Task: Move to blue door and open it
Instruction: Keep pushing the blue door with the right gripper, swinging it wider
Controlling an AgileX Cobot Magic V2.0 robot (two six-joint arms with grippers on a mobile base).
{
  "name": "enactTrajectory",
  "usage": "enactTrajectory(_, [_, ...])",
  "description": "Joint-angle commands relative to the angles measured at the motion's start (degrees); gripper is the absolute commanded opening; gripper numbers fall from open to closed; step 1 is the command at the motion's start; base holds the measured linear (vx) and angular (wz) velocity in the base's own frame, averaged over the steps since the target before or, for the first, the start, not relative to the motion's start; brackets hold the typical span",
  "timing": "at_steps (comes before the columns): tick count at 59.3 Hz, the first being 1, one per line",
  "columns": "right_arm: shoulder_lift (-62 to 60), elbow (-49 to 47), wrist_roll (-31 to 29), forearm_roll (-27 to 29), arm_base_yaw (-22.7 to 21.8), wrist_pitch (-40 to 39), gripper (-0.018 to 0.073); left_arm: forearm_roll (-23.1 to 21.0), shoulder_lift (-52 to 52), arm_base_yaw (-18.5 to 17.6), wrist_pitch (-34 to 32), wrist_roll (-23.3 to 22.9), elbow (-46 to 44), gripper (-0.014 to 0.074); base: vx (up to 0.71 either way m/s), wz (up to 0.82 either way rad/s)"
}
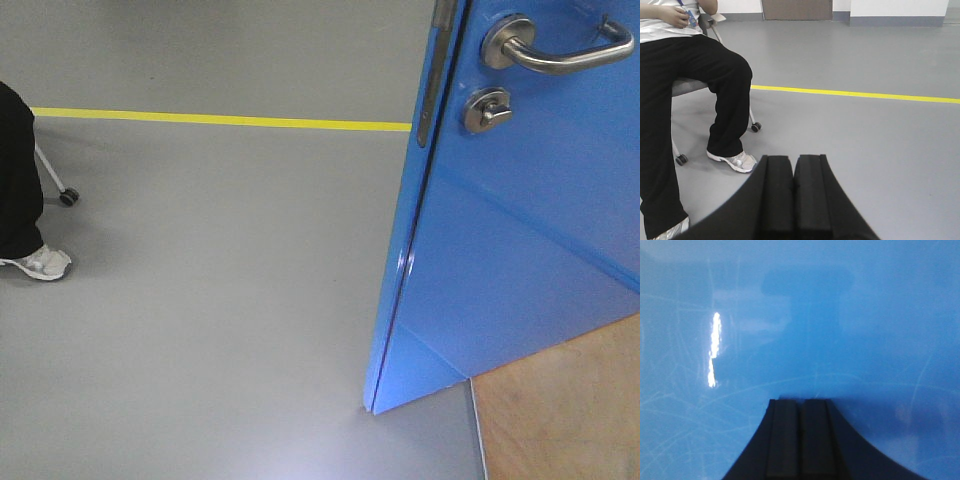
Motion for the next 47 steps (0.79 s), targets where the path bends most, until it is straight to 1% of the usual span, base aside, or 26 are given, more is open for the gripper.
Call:
enactTrajectory(1, [-1.3, -1.9, -0.6, 1.4, 0.1, -0.9, 0.0002, 0.0, -0.8, -0.4, -4.4, -0.2, 0.3, 0.0070, 0.22, 0.05])
enactTrajectory(23, [-1.3, -1.9, -0.6, 1.4, 0.1, -0.9, 0.0002, 0.0, -0.8, -0.4, -4.4, -0.2, 0.3, 0.0070, 0.23, 0.01])
enactTrajectory(47, [-1.3, -1.9, -0.6, 1.4, 0.1, -0.9, 0.0002, 0.0, -0.8, -0.4, -4.4, -0.2, 0.3, 0.0070, 0.22, -0.07])
